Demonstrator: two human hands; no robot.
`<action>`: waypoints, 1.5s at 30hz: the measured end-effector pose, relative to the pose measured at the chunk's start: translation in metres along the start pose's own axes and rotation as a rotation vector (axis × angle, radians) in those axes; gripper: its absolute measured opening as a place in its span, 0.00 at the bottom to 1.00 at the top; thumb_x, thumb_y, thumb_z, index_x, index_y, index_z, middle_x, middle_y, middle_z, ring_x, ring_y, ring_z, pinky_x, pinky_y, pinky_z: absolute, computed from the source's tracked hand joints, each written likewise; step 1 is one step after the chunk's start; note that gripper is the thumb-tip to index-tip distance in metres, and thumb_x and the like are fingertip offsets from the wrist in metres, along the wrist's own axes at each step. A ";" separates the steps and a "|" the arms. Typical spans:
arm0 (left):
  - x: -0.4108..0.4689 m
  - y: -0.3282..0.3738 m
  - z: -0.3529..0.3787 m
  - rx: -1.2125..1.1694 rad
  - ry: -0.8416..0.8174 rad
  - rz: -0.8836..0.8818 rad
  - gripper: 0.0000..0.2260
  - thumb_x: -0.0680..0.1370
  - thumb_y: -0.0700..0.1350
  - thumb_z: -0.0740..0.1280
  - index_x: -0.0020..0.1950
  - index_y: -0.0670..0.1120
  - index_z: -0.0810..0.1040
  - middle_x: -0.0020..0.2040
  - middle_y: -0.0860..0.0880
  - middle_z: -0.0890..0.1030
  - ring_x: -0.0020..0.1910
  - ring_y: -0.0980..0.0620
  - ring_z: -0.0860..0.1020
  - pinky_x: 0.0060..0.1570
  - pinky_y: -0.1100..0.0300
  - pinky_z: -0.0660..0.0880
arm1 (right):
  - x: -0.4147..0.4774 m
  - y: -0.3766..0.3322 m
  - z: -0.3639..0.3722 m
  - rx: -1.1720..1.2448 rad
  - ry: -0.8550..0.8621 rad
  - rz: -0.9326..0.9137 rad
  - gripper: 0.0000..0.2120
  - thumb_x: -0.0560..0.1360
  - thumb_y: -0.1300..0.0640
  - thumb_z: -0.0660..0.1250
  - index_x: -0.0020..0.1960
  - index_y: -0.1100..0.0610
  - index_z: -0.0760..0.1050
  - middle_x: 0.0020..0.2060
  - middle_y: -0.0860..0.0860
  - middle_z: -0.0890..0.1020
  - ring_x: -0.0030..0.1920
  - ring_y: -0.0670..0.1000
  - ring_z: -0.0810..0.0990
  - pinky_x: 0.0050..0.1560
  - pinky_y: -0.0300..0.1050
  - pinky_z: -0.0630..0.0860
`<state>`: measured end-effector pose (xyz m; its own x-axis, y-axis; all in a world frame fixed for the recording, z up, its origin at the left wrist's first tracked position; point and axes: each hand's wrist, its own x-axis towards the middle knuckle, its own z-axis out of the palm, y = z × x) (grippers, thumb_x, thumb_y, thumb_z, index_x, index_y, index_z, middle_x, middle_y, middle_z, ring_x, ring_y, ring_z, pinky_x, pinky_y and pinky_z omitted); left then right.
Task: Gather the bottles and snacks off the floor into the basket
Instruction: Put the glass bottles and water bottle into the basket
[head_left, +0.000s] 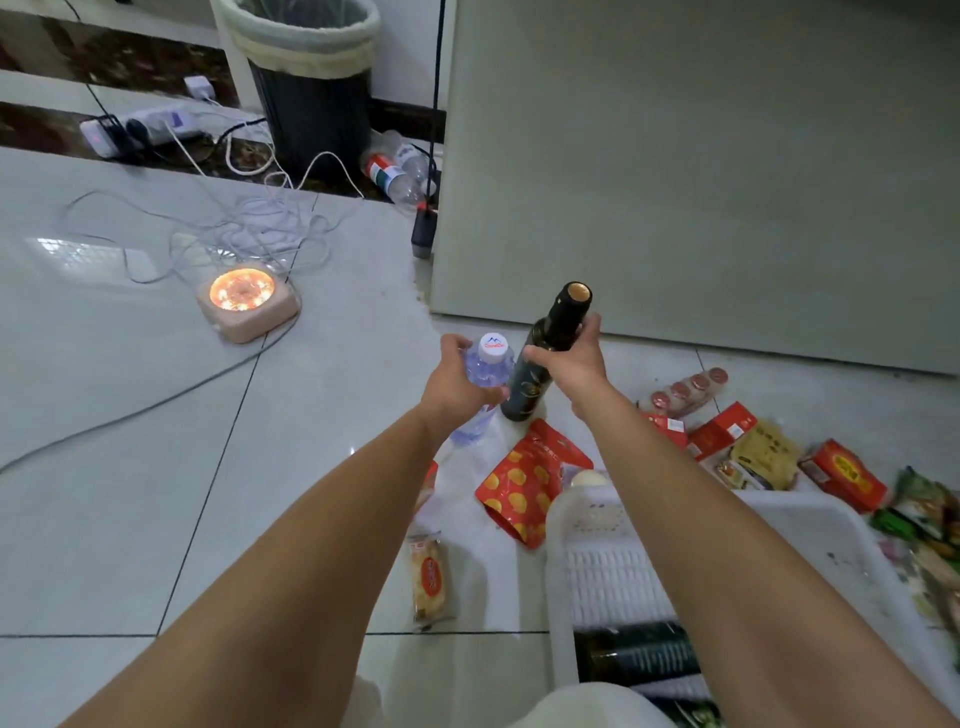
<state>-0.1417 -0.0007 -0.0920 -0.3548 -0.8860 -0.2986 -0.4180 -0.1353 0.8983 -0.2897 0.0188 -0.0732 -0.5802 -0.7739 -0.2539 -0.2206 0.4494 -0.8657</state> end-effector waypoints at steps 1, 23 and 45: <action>0.002 -0.001 0.002 0.000 -0.002 -0.006 0.30 0.71 0.42 0.74 0.64 0.47 0.58 0.59 0.46 0.71 0.55 0.47 0.74 0.59 0.56 0.72 | -0.002 0.003 0.002 -0.017 0.003 -0.017 0.29 0.70 0.60 0.71 0.63 0.52 0.58 0.59 0.51 0.73 0.53 0.52 0.73 0.55 0.49 0.72; -0.023 0.047 0.012 -0.414 0.064 0.129 0.25 0.70 0.44 0.75 0.63 0.47 0.69 0.58 0.51 0.76 0.56 0.51 0.76 0.55 0.59 0.72 | -0.070 0.033 -0.121 0.537 0.331 0.153 0.27 0.68 0.63 0.75 0.63 0.56 0.68 0.57 0.55 0.80 0.52 0.52 0.82 0.45 0.45 0.83; -0.077 0.077 0.162 -0.019 -0.641 0.238 0.21 0.80 0.57 0.55 0.65 0.45 0.73 0.60 0.42 0.79 0.56 0.47 0.79 0.60 0.51 0.75 | -0.186 0.223 -0.243 0.969 0.435 0.539 0.19 0.70 0.59 0.71 0.58 0.60 0.72 0.51 0.59 0.79 0.48 0.62 0.81 0.41 0.54 0.81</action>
<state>-0.2820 0.1292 -0.0522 -0.8628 -0.4559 -0.2186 -0.2544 0.0178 0.9669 -0.4214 0.3714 -0.1146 -0.6754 -0.2881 -0.6789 0.7087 0.0013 -0.7055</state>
